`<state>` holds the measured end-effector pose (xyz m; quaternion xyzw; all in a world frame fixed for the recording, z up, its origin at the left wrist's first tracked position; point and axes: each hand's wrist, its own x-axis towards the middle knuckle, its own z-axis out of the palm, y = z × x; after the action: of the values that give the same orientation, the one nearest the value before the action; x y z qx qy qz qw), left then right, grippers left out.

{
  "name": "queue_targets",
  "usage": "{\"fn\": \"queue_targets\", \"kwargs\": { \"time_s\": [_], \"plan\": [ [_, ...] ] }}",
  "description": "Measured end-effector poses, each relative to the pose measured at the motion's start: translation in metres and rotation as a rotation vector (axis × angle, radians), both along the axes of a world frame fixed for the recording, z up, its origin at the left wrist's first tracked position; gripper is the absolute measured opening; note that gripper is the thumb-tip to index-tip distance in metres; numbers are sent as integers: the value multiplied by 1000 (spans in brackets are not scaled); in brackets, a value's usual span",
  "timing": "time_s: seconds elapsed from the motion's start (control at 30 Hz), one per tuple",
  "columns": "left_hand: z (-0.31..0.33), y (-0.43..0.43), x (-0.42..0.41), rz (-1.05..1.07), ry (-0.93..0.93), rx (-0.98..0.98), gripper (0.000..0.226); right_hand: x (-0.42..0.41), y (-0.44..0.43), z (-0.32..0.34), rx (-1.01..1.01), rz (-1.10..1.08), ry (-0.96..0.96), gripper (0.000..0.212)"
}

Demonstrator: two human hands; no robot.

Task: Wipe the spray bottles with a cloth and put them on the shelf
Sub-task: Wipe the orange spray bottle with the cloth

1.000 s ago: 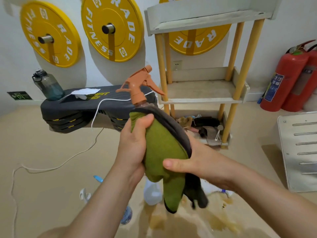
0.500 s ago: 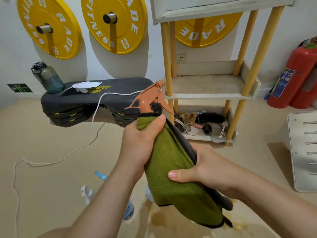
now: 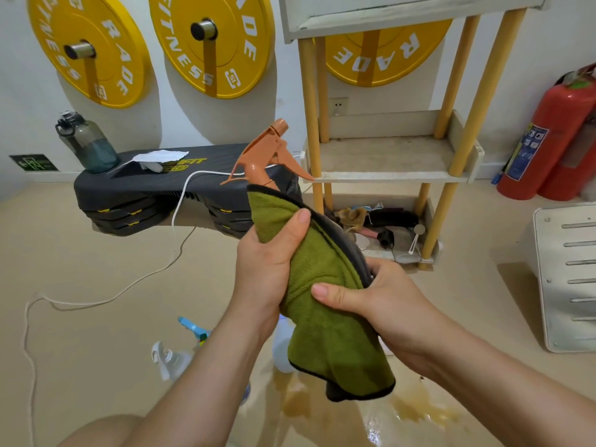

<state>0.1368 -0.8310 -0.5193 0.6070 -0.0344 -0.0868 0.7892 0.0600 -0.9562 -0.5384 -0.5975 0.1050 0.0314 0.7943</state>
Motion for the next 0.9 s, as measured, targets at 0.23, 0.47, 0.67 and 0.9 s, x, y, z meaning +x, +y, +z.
{"fn": "queue_targets", "kwargs": {
  "time_s": [0.23,0.47,0.67,0.9],
  "plan": [
    [-17,-5,-12,-187,-36,26,50,4,-5,-1,-77,-83,-101,61],
    [8,1,14,142,-182,114,41,6,0,-5,-289,21,-103,74],
    [11,0,17,266,-270,228,25,5,-11,12,-928,205,-79,96],
    [12,4,20,-46,-242,96,41,8,-38,32,-624,99,46,64]
  ]
}}
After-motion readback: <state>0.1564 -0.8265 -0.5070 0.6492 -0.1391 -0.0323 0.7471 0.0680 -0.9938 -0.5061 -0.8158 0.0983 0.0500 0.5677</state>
